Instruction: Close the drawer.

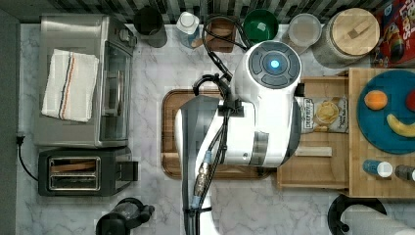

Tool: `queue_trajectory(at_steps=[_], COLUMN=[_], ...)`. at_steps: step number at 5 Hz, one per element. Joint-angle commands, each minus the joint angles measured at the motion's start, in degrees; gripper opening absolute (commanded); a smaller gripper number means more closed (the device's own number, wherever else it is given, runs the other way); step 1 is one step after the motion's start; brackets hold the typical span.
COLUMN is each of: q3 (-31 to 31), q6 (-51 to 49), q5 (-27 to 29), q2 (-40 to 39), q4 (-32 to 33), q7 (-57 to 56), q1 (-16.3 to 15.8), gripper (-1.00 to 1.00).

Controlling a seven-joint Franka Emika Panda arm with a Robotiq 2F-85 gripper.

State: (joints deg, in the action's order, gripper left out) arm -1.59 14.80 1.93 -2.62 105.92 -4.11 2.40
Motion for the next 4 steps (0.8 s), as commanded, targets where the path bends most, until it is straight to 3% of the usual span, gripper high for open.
queue_trajectory(at_steps=[1,2,3,4], q3=[0.06,0.28,0.86,2.21], q6=[0.16,0.16,5.60,4.22], q5=[0.02,0.01,0.98,-1.31], q2=[-0.02,-0.02,4.29,3.87], q4=[0.20,0.20,7.19,6.88], q7=[-0.76,-0.76,-9.72,-18.20], q1=[0.22,0.44,0.11,-1.29], gripper=[-1.00,-1.00,1.00,1.00])
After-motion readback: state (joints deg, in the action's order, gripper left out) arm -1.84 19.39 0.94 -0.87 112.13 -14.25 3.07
